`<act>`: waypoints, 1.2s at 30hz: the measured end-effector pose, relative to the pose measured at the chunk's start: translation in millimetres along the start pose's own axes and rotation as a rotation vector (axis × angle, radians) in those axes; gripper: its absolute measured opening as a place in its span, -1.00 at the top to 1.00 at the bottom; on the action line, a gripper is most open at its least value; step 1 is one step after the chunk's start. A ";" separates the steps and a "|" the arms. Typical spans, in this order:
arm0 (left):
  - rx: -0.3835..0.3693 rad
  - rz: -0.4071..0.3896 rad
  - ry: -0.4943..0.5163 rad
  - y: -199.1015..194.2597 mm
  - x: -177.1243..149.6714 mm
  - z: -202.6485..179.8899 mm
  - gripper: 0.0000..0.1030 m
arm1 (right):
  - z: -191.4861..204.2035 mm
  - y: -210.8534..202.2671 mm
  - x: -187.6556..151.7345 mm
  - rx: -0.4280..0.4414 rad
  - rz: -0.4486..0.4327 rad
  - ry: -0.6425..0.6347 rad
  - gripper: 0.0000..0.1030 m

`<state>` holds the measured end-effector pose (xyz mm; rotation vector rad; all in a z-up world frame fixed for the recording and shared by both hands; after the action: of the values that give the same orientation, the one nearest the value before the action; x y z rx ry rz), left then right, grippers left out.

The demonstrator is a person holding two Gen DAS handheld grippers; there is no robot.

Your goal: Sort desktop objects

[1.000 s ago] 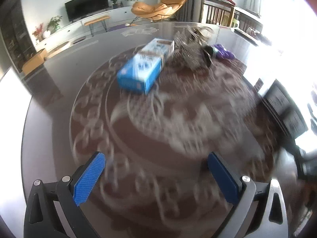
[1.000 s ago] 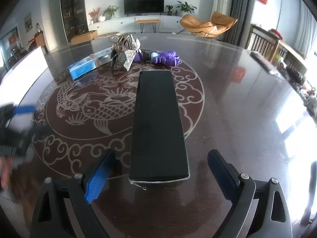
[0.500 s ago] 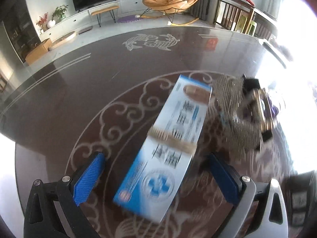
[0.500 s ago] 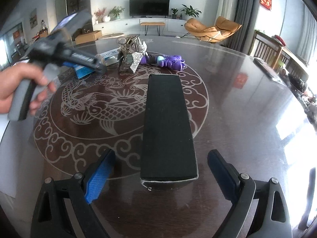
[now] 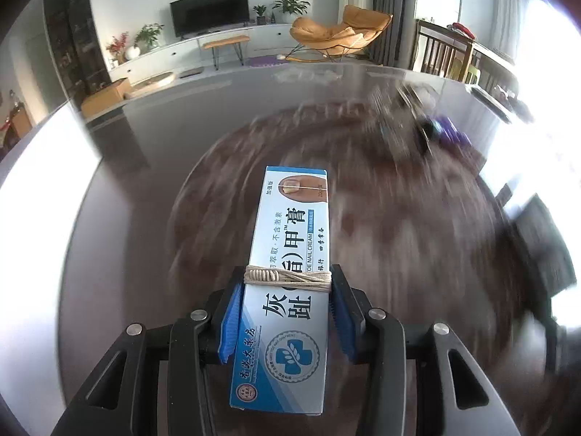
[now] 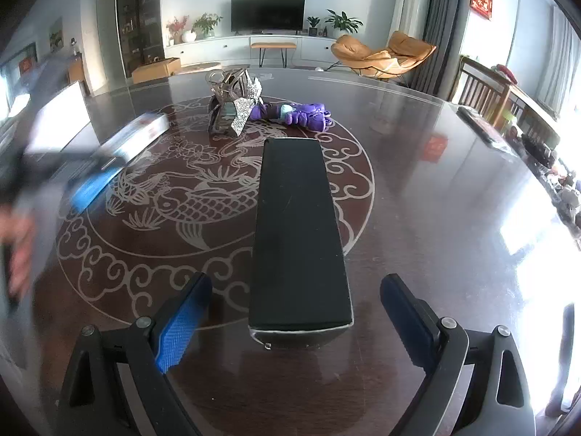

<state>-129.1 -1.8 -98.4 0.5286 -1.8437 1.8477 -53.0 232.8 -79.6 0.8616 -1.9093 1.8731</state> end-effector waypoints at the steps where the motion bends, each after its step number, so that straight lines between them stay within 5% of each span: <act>1: 0.007 -0.006 -0.011 -11.7 -17.0 5.5 0.12 | 0.9 0.9 -0.3 0.002 0.005 -0.003 -0.83; 7: 0.041 -0.029 -0.089 -40.1 -61.5 32.3 0.08 | 1.9 5.2 -2.8 0.000 0.034 -0.010 -0.84; 9: 0.104 -0.014 -0.116 -34.4 -57.1 40.6 -0.39 | 0.4 6.4 -3.4 0.021 0.039 0.001 -0.84; 10: 0.145 0.005 -0.148 -31.6 -59.5 46.9 -0.79 | -0.3 6.8 -3.9 0.050 0.042 0.012 -0.84; 12: 0.107 0.039 -0.226 -24.0 -59.9 58.1 -1.00 | -4.4 3.0 -3.5 0.131 0.020 0.049 -0.84; 17: 0.116 0.040 -0.204 -25.3 -65.3 55.7 -1.00 | -19.3 -10.4 -5.3 0.254 -0.047 0.159 -0.84; 22: 0.117 0.039 -0.206 -25.2 -65.7 56.5 -1.00 | -18.5 -16.9 -0.1 0.228 -0.068 0.136 -0.76; 24: 0.116 0.039 -0.206 -25.1 -65.9 56.5 -1.00 | -15.4 -14.2 0.2 0.194 -0.045 0.107 -0.20; 25: 0.115 0.039 -0.206 -25.2 -65.9 56.7 -1.00 | -13.8 -9.6 -1.5 0.190 -0.007 0.103 0.25; 28: 0.115 0.038 -0.206 -25.6 -61.3 56.3 -1.00 | -12.4 -11.7 -0.8 0.232 0.015 0.147 0.29; 32: 0.115 0.038 -0.206 -27.4 -62.6 56.9 -1.00 | -23.5 -8.8 -7.1 0.629 0.086 0.501 0.27; 36: 0.114 0.038 -0.206 -27.2 -62.7 57.0 -1.00 | -63.8 -5.7 -15.5 0.539 0.059 0.599 -0.33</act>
<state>-65.7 -63.0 -111.3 0.7542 -1.8964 1.9974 -48.9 298.6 -79.6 0.3007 -1.1016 2.3788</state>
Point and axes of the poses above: each gripper's, at about its wrist camera, not at the fingertips, and y roughly the way its jaws point, z to its left, x to its top, the point moved 7 cm from there along y, roughly the way its jaws point, and after that the axes turned 1 degree about z, right-handed, at the moved point
